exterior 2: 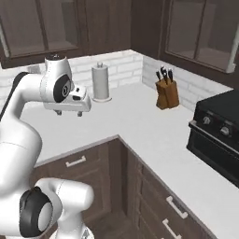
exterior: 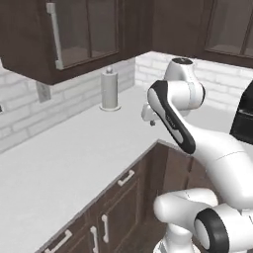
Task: Take a straw from the drawer in front and place it inside the glass cup on the dining counter.
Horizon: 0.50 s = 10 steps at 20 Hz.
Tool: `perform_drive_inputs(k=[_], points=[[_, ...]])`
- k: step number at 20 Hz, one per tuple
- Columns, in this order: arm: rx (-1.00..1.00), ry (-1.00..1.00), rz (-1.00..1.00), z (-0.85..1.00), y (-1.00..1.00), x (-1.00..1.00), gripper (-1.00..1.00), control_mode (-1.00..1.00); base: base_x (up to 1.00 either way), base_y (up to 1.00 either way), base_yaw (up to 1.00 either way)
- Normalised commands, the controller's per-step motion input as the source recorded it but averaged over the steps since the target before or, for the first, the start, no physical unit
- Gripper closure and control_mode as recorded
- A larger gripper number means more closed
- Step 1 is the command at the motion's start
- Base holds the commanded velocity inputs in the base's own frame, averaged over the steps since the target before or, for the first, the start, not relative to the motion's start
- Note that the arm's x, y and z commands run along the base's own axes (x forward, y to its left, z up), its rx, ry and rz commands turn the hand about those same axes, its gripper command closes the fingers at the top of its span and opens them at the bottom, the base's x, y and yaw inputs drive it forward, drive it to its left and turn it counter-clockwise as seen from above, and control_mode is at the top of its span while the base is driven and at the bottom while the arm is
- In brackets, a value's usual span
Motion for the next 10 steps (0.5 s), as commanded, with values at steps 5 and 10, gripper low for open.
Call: perform_drive_inputs(k=[5,10], points=[[0.0,0.0,0.0,0.0,0.0,0.0,-1.0,1.0,-0.1,0.4,-0.75],[0.0,0.0,0.0,0.0,0.0,0.0,-1.0,1.0,-0.68,0.42,-0.66]])
